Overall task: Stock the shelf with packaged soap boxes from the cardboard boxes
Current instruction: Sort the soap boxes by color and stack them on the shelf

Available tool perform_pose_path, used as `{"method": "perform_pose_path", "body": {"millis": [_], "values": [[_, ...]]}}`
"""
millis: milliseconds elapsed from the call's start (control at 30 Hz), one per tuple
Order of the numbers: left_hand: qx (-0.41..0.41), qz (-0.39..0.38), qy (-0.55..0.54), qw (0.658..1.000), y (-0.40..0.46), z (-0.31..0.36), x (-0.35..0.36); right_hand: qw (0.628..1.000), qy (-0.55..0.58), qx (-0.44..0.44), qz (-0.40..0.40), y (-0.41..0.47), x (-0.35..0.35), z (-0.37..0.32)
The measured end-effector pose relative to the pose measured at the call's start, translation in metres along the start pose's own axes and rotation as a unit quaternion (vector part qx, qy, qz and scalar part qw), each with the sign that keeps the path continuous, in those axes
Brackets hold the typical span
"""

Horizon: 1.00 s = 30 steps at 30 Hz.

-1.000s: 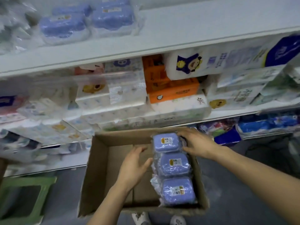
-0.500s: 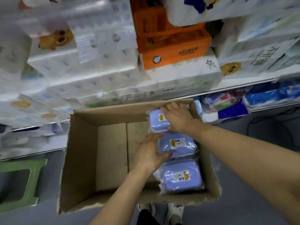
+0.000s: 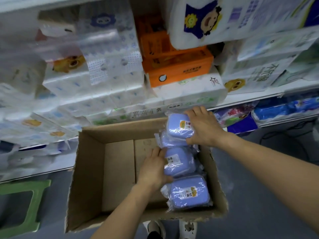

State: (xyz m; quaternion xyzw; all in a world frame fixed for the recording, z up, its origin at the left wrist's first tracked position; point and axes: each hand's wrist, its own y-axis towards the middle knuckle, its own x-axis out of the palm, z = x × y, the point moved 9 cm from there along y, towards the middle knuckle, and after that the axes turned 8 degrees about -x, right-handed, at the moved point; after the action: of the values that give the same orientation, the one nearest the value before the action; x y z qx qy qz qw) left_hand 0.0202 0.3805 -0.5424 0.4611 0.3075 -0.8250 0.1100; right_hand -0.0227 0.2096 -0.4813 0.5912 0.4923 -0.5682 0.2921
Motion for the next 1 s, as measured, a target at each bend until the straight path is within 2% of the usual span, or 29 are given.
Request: {"method": "perform_pose_path", "body": {"millis": [200,333,633,833,1000], "values": [[-0.050,0.129,-0.061,0.988,-0.064,-0.038,-0.086,0.996,0.068,0.012,0.052,-0.039,-0.062,-0.009],[-0.069,0.216,-0.101,0.969,-0.099,-0.036,-0.143,0.988,0.096,-0.008,0.123,-0.056,-0.113,-0.030],[-0.044,0.333,-0.165,0.927,-0.160,-0.001,-0.265,0.962,0.128,-0.085,0.227,-0.074,-0.237,-0.067],[-0.012,0.378,-0.142,0.915,-0.174,0.003,-0.339,0.944,0.156,-0.135,0.259,-0.064,-0.301,-0.085],[-0.002,0.406,-0.115,0.907,-0.162,-0.006,-0.412,0.936,0.136,-0.160,0.281,-0.029,-0.354,-0.093]]}}
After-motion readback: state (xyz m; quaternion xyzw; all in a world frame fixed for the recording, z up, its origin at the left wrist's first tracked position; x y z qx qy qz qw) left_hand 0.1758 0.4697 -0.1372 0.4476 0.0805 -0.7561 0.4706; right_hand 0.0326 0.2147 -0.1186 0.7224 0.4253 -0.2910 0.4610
